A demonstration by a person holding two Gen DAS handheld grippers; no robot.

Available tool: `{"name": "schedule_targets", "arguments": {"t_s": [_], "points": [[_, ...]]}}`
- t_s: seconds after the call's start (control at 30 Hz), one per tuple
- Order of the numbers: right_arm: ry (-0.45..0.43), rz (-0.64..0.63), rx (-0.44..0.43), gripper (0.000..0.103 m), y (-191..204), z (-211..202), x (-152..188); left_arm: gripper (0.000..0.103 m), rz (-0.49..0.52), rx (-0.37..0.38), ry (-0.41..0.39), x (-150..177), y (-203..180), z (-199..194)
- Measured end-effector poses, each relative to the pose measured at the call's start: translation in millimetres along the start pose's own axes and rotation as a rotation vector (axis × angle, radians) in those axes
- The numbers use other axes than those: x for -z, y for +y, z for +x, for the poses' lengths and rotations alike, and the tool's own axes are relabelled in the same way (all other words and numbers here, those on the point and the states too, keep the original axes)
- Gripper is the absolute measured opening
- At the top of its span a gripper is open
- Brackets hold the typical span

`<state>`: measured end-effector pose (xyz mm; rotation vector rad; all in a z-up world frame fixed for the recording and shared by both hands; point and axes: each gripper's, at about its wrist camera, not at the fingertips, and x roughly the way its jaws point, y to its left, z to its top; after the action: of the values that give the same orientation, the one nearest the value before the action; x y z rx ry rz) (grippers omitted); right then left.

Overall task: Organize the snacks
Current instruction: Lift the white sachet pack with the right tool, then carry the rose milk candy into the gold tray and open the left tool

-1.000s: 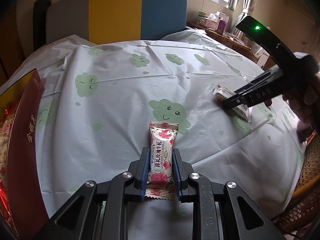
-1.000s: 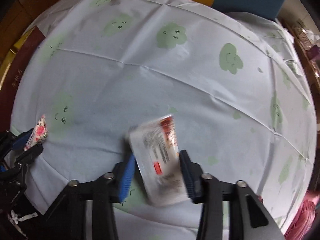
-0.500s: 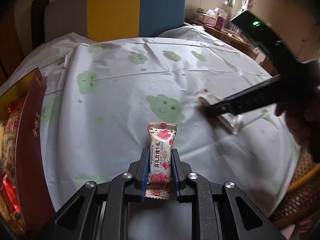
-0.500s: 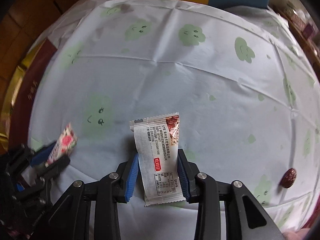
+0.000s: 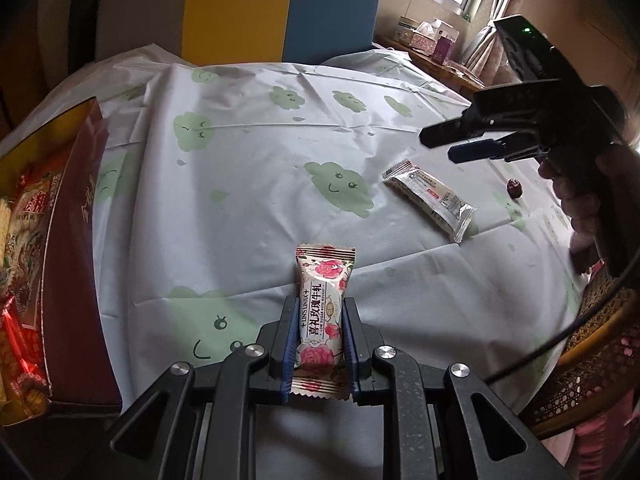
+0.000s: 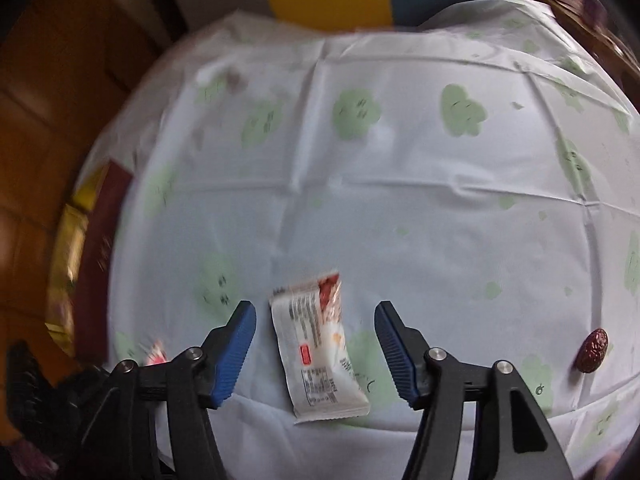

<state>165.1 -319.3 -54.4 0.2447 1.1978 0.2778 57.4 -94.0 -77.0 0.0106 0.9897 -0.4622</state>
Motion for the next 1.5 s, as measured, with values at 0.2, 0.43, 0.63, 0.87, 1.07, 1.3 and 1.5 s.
{"name": "schedule_targets", "arguments": {"t_s": [0.2,0.43,0.63,0.87,1.07,1.3,1.5], "points": [[0.039,-0.055,-0.015,0.063,8.8,6.5,8.7,0.023,-0.011,0.009,-0.001,1.8,1.9,0.2],[0.145,-0.212,0.139,0.052,43.1,30.5,29.1,0.023,-0.015,0.005,-0.004,2.6,2.6,1.6],[0.134,-0.28,0.211,0.038,47.6,34.2,38.1,0.021,0.007,-0.015,-0.012,3.3,-1.6,0.8],[0.126,-0.283,0.2,0.039,45.1,39.8,42.0,0.019,0.006,-0.025,-0.012,-1.0,-3.1,-1.5],[0.104,-0.355,0.248,0.038,56.9,38.9,54.4,0.019,0.028,-0.027,-0.058,-5.5,-11.8,-19.8],[0.088,-0.393,0.272,0.038,68.7,40.7,64.3,0.019,0.009,-0.016,-0.102,-9.7,-6.4,-48.0],[0.079,-0.412,0.288,0.038,74.9,42.1,67.1,0.019,-0.107,-0.034,-0.148,-14.1,33.2,-79.1]]}}
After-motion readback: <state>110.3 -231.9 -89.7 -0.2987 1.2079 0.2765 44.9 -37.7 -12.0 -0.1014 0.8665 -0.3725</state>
